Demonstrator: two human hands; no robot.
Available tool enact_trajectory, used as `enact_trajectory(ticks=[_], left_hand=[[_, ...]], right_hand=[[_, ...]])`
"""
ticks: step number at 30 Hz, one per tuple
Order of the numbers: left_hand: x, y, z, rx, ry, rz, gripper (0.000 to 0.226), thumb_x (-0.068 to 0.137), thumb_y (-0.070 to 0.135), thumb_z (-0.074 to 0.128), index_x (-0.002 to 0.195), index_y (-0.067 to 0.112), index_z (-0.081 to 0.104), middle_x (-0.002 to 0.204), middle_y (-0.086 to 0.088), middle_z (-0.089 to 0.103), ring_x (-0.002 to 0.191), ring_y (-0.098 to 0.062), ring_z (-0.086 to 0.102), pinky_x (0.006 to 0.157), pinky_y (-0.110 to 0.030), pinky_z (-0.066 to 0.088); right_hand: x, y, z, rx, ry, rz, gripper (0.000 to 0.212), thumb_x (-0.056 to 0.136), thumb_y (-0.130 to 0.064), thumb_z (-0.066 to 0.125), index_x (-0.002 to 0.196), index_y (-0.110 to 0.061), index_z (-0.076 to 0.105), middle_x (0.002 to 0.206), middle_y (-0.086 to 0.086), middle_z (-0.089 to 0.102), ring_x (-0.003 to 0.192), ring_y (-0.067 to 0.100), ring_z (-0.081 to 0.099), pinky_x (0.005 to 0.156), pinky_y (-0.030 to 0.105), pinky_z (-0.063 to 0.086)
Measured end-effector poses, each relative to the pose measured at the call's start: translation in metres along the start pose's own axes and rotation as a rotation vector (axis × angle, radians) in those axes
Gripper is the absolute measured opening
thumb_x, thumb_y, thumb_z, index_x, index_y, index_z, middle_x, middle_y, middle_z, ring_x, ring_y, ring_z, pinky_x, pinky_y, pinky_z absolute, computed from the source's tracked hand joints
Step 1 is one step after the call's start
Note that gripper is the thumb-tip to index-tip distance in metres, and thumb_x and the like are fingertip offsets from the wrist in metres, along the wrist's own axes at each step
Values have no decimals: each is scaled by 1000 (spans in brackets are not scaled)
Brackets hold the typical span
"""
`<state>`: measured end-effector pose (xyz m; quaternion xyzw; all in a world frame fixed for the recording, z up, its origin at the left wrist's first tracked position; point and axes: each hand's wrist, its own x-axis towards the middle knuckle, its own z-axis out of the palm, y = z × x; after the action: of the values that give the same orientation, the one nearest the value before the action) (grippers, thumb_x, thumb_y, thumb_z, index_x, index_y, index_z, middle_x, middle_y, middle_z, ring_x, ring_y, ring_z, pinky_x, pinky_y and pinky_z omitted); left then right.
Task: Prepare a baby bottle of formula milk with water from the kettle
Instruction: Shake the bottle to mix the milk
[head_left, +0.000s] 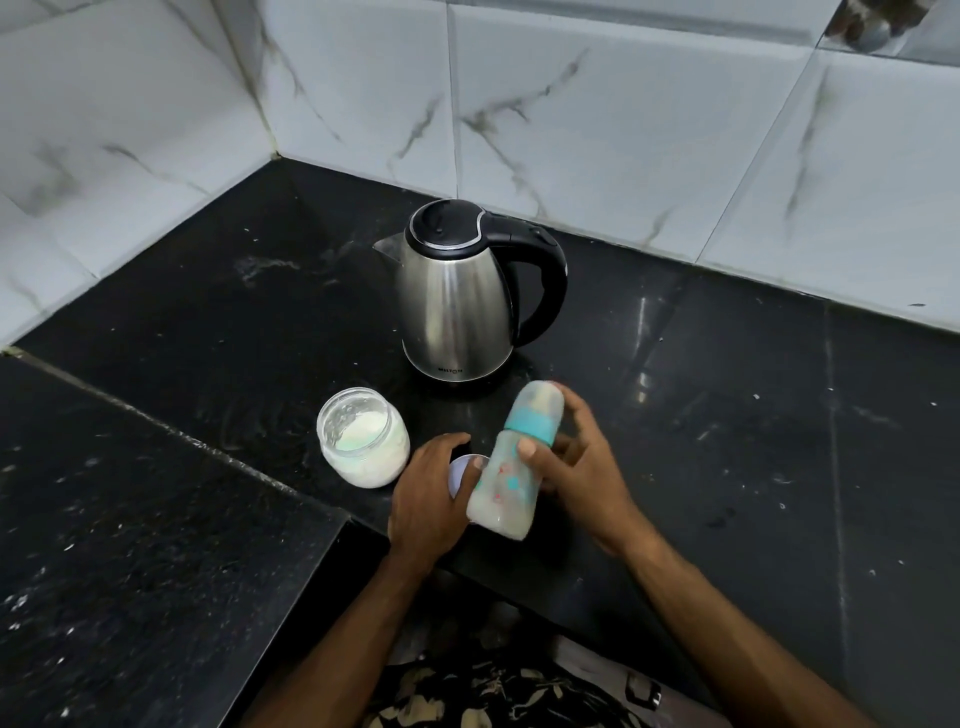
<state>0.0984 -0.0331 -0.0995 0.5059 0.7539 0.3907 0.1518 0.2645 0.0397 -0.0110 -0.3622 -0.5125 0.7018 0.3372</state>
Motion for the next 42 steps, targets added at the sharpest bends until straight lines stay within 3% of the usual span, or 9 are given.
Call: enact_trajectory(ticks=[3,6,11,18,24,27,30,36,42], left_hand=[[-2,2,0,18,45,14,49,91,53,45,122,19,63,121,7,64,112,-8,57,95,-23,42],[-2,3,1,24,43,4,47,92,53,44,122,21,62,122,10,64,112,-7,57,95,-20,40],[0,1,-1,8,9,-10,41,92,43,56,124,18,62,124,5,63,114,-9,56,95,-21,37],[-2,1,2,25,56,16,48,92,53,44,121,21,63,121,8,65,112,-8,58,96,-21,42],[-1,0,-1,13,-3,29,35,89,26,71,122,14,65,126,-2,64,116,-17,58,98,-26,40],[-2,1,0,14,51,26,42,92,47,52,121,18,63,122,5,65,112,-11,59,96,-24,44],[-2,1,2,27,53,23,45,92,51,45,121,21,62,121,9,65,112,-7,57,95,-21,41],[2,-10,4,62,-21,38,39,91,41,60,124,19,63,127,6,62,116,-9,55,98,-20,39],[-2,1,2,10,57,33,45,92,51,45,121,20,62,120,8,65,111,-9,58,94,-21,42]], right_hand=[[14,-16,-10,185,198,-64,60,79,-26,79,130,-27,46,104,5,72,93,29,71,66,41,59],[26,-25,-16,359,338,-118,53,86,-23,67,133,-22,42,90,-9,74,88,17,71,66,37,60],[4,-2,-5,-30,-24,-10,66,72,-30,81,127,-40,47,119,13,64,101,29,69,70,37,59],[24,-24,-16,384,325,-90,59,78,-25,69,132,-21,44,91,-6,74,86,18,71,64,35,59],[2,2,3,1,8,11,69,71,-29,83,129,-34,46,118,12,64,101,29,69,67,33,59],[16,-13,-7,245,245,-49,66,75,-25,77,132,-23,45,107,7,68,93,27,70,64,37,59],[30,-22,-16,423,391,-109,65,75,-30,70,134,-20,44,98,-4,70,88,17,71,61,34,58],[5,0,-2,-11,-9,4,69,73,-27,83,130,-34,45,115,12,65,98,28,70,67,36,59],[25,-16,-15,421,381,-73,63,77,-26,69,135,-17,44,94,-8,72,86,15,71,64,37,59]])
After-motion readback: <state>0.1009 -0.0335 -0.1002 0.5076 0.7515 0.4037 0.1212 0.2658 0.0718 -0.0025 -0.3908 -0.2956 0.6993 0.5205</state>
